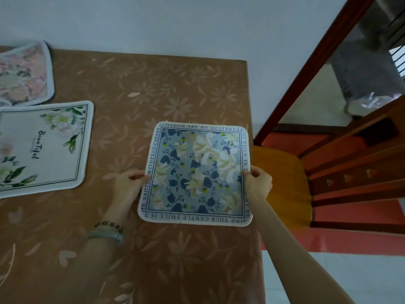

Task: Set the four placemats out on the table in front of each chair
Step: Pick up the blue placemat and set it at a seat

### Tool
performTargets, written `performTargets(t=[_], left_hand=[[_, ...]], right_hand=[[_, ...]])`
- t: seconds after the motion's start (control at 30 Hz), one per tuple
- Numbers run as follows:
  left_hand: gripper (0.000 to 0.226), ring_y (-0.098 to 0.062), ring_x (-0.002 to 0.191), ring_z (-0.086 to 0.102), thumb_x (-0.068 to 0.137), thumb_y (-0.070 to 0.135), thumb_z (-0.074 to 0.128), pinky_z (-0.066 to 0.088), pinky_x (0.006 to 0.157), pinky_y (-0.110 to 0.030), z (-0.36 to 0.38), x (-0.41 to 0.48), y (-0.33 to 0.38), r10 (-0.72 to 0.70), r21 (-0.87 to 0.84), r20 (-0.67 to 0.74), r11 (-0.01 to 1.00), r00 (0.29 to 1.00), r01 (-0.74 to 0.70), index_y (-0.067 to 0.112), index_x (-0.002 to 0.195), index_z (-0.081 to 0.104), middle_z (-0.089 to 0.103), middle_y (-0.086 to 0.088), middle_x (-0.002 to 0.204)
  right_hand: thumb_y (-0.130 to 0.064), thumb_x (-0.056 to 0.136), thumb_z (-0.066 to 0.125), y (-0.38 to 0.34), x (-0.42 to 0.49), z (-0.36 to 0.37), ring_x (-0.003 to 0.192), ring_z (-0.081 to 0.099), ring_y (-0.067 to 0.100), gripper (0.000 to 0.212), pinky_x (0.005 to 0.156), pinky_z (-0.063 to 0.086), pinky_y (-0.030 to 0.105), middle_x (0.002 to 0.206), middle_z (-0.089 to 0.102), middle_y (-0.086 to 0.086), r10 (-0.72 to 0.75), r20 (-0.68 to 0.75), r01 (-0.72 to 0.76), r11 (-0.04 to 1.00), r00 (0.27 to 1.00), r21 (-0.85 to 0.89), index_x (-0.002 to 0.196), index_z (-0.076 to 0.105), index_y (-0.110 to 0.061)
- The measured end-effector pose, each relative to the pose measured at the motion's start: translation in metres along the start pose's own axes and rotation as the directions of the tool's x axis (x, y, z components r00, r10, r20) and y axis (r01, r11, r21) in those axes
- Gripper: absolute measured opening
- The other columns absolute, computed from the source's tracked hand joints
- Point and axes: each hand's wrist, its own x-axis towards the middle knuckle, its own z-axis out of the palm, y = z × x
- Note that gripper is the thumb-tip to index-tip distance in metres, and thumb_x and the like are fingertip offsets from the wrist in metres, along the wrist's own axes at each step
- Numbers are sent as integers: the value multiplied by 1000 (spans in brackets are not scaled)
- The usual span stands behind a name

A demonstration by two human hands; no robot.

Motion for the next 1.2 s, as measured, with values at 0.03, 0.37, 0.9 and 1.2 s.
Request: performTargets(t=[0.03, 0.37, 0.9, 1.2], left_hand=[[24, -26, 81, 68, 78, 14, 77, 55, 72, -37, 0, 0, 0, -6, -3, -1, 1000, 1000, 6, 6, 100, 72, 72, -11, 97], [11, -22, 88, 65, 82, 11, 72, 54, 82, -44, 8, -11, 3, 110, 44, -7, 993, 994, -110, 16, 92, 70, 69, -1, 91], [46, 0, 75, 69, 92, 6, 52, 53, 56, -15, 30, -8, 26, 76, -285, 93, 957, 993, -46, 47, 84, 71, 71, 27, 79], [27, -21, 95, 67, 93, 13, 55, 59, 77, -41, 31, -5, 29, -35, -306, 61, 951, 998, 52, 18, 118, 64, 67, -4, 116]], right_hand=[[-10, 89, 63, 0, 0, 0, 79, 58, 9, 20, 55, 39, 11, 101, 71, 1, 2, -10, -2, 1000, 1000, -3, 107, 72, -13], [-8, 88, 64, -5, 5, 0, 95, 61, 17, 24, 73, 46, 24, 114, 68, 9, 21, -63, -22, 999, 998, -25, 112, 68, -10], [-9, 99, 43, -2, 7, -9, 121, 57, 27, 39, 100, 48, 47, 131, 62, 7, -37, 170, 43, 999, 985, -32, 136, 53, -11], [-8, 97, 40, -3, 8, -7, 116, 60, 25, 38, 95, 52, 42, 127, 64, 7, -45, 156, 47, 999, 987, -7, 132, 56, -12]])
